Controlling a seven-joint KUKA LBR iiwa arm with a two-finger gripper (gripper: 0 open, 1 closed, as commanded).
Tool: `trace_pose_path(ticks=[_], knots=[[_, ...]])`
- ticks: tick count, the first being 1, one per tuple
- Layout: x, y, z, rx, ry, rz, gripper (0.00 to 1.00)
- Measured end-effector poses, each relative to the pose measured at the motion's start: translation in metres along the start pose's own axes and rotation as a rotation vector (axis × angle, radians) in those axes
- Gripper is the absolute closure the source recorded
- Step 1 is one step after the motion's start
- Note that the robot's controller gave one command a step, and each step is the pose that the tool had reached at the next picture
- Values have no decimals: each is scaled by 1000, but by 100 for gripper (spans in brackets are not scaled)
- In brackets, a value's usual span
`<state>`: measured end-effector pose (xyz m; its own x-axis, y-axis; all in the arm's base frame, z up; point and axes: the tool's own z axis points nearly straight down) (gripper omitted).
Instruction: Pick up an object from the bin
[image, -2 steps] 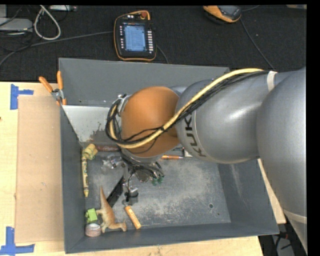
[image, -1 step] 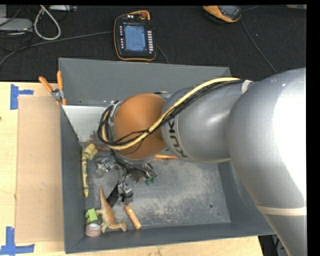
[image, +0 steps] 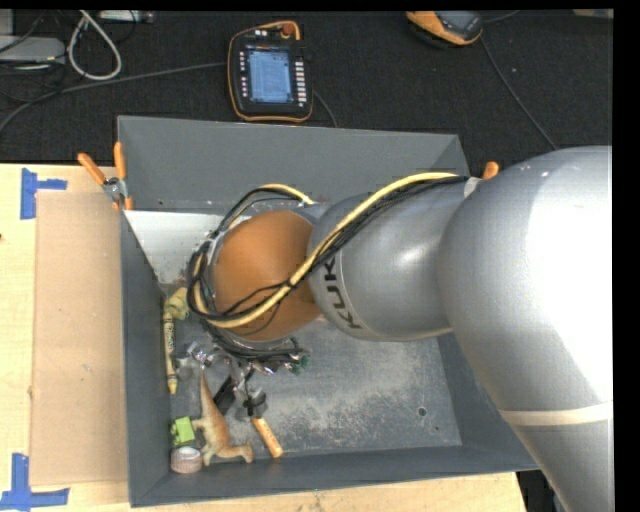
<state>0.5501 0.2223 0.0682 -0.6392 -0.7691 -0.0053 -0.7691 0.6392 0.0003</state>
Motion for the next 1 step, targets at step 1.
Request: trace_pose_path(ticks=[1], knots=[[1, -9, -2, -5, 6, 128, 100]])
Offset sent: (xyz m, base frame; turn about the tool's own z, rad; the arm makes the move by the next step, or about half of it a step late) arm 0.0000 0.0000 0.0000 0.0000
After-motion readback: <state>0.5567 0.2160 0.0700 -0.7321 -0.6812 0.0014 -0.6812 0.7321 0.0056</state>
